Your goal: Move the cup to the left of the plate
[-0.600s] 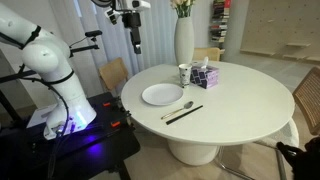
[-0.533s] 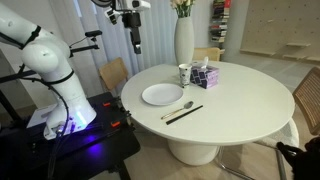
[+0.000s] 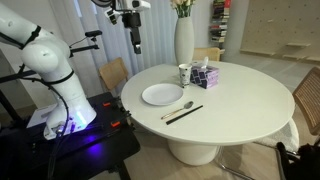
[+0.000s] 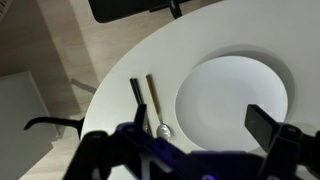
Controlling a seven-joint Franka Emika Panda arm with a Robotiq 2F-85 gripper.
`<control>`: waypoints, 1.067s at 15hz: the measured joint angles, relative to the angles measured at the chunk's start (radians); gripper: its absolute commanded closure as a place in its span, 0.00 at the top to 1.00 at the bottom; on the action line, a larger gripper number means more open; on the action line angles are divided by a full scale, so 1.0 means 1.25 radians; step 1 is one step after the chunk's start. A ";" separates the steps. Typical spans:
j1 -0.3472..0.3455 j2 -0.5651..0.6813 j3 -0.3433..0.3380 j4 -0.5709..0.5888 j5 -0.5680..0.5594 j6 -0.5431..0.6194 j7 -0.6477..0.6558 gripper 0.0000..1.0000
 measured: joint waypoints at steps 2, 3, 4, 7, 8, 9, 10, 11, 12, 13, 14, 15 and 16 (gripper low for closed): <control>0.000 0.001 -0.002 0.000 0.000 0.000 0.000 1.00; 0.000 0.003 -0.003 0.001 0.000 0.000 0.000 1.00; 0.000 0.008 -0.005 0.005 0.000 0.000 0.000 1.00; -0.001 0.043 -0.008 0.029 -0.001 0.007 0.001 1.00; -0.001 0.061 -0.008 0.043 -0.003 0.015 0.001 1.00; -0.001 0.083 -0.008 0.060 -0.004 0.026 0.003 1.00; -0.001 0.109 -0.007 0.081 -0.004 0.038 0.009 1.00; 0.000 0.135 -0.006 0.101 -0.005 0.050 0.017 1.00; 0.000 0.165 -0.005 0.125 -0.005 0.064 0.023 1.00; 0.000 0.198 -0.004 0.150 -0.006 0.079 0.032 1.00; 0.001 0.232 -0.003 0.177 -0.006 0.091 0.037 1.00; 0.001 0.266 -0.001 0.206 -0.007 0.098 0.046 1.00; 0.003 0.301 0.001 0.236 -0.009 0.103 0.049 1.00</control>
